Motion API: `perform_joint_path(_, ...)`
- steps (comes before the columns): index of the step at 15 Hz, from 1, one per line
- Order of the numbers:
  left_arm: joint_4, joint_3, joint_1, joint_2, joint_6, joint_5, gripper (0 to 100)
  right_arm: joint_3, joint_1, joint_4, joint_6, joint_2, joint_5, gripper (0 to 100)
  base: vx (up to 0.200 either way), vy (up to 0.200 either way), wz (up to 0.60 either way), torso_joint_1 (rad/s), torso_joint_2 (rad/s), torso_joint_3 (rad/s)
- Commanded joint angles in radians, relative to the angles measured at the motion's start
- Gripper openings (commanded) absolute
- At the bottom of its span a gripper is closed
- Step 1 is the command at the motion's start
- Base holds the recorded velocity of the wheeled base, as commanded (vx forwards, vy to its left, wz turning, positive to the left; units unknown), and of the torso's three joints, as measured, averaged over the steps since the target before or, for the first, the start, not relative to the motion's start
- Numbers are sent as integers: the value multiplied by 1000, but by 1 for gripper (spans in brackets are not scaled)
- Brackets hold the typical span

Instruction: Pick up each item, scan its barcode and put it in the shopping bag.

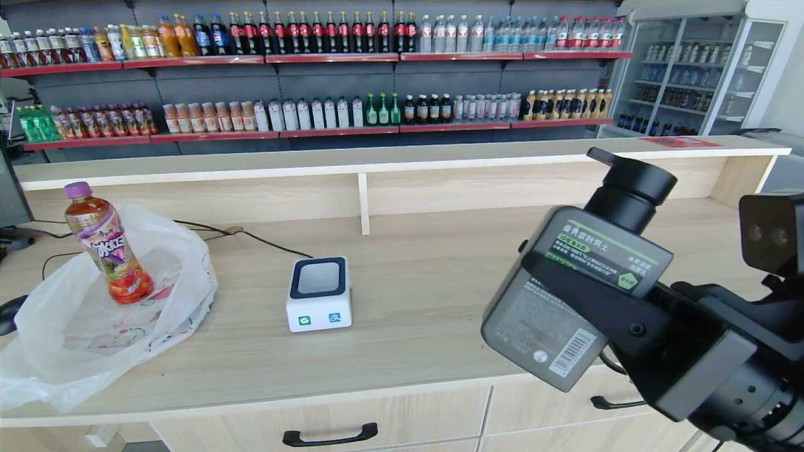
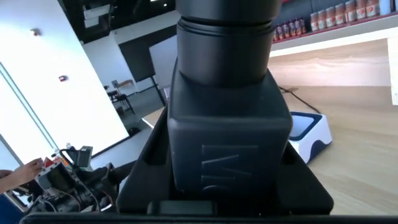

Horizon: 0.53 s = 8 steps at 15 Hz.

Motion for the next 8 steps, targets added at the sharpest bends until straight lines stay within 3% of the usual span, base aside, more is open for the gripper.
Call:
perform_joint_path(1,0,0,0,0,0,-1,0,-55,-1,-1,20,7,3,0,0,0,0,0,0,0)
perform_joint_path(8,0,0,0,0,0,1,0,-98,2,-1,34,10,46,0,0,0,0,0,0,0)
